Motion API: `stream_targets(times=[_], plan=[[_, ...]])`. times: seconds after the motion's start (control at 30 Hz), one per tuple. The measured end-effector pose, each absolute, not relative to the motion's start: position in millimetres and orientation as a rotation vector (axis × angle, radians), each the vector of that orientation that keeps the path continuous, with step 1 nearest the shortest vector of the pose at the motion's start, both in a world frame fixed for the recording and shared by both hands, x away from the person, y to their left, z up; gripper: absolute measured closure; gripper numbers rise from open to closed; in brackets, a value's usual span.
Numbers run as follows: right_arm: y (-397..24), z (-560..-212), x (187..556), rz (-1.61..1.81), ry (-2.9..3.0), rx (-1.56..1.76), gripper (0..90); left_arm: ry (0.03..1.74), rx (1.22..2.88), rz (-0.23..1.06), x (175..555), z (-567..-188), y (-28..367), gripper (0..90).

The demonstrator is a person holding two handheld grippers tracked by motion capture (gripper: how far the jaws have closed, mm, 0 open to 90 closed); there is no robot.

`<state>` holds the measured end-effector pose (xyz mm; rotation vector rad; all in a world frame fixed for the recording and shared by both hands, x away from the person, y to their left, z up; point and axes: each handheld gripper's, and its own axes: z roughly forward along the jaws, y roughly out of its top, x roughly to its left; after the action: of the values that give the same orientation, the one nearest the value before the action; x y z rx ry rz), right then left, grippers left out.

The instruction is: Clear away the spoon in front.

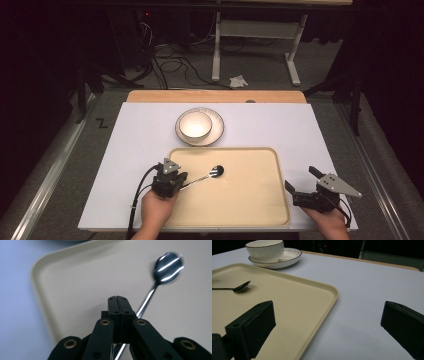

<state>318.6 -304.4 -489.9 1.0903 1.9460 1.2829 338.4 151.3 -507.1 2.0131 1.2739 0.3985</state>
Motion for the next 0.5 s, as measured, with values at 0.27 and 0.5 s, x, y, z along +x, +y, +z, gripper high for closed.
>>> stream_targets(times=[0.27, 0.5], plan=[[-303.5, -489.1, 318.3, 1.28, 1.947, 1.092, 0.4, 1.249, 2.095, 0.36, 312.2, -511.5, 154.8, 90.0], [-302.6, -488.1, 317.1, 1.289, 1.946, 1.087, 0.4, 1.143, 2.141, 0.301, 279.8, -511.1, 137.5, 90.0]])
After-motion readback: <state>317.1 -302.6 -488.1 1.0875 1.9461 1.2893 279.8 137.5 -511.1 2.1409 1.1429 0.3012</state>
